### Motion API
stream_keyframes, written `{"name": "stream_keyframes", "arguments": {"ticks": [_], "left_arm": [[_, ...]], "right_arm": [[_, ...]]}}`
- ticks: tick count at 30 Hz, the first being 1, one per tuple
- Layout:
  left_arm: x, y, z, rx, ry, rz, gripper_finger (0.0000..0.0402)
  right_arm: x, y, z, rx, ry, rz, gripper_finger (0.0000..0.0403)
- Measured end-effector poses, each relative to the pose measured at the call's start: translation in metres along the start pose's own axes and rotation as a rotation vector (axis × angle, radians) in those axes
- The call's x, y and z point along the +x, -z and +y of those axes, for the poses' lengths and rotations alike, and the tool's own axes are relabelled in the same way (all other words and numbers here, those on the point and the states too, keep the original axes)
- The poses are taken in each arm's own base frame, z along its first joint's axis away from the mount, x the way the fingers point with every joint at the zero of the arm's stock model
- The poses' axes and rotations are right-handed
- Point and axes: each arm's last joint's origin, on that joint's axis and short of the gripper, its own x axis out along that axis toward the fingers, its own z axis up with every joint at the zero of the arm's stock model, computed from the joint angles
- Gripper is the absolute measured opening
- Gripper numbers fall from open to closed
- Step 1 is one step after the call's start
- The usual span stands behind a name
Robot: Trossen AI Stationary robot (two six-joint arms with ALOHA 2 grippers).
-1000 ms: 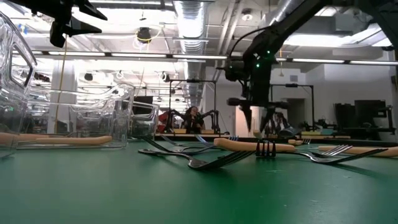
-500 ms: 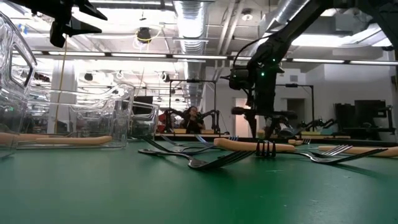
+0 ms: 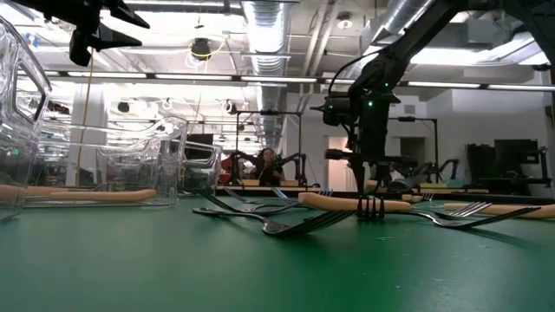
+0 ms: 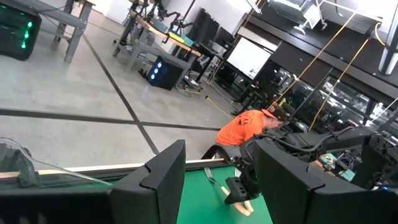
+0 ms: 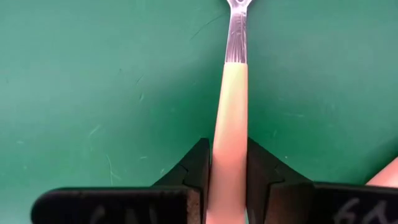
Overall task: Sort silverware by color (type)
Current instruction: Put the orange fork into the middle transparent bin
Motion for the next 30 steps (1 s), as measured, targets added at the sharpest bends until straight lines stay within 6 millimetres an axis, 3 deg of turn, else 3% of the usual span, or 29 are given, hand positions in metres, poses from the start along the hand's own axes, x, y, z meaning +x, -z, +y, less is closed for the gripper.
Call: {"name": "stream_keyframes", "arguments": {"ticks": [6,15,22,30], "left_arm": [[0.000,0.000,0.000,0.007,-0.001,0.000,0.0172],[0.000,0.000,0.000,0.011,-0.001,-0.001,0.0172],[0.000,0.000,0.000,0.010,-0.002,-0.001,0.0172],[0.000,0.000,0.001,0.003,-0.015,-0.008,0.0172]], "right_arm": [[-0.005,0.015,0.007,-0.087,-0.017,0.012,0.0074],[-0.029,0.072,0.027,-0.317,-0.059,0.052,0.0074],[-0.037,0.112,0.055,-0.510,-0.233,-0.011,0.0074],[-0.066,0.128,0.092,-0.727,-0.483,-0.166,0.0074]]}}
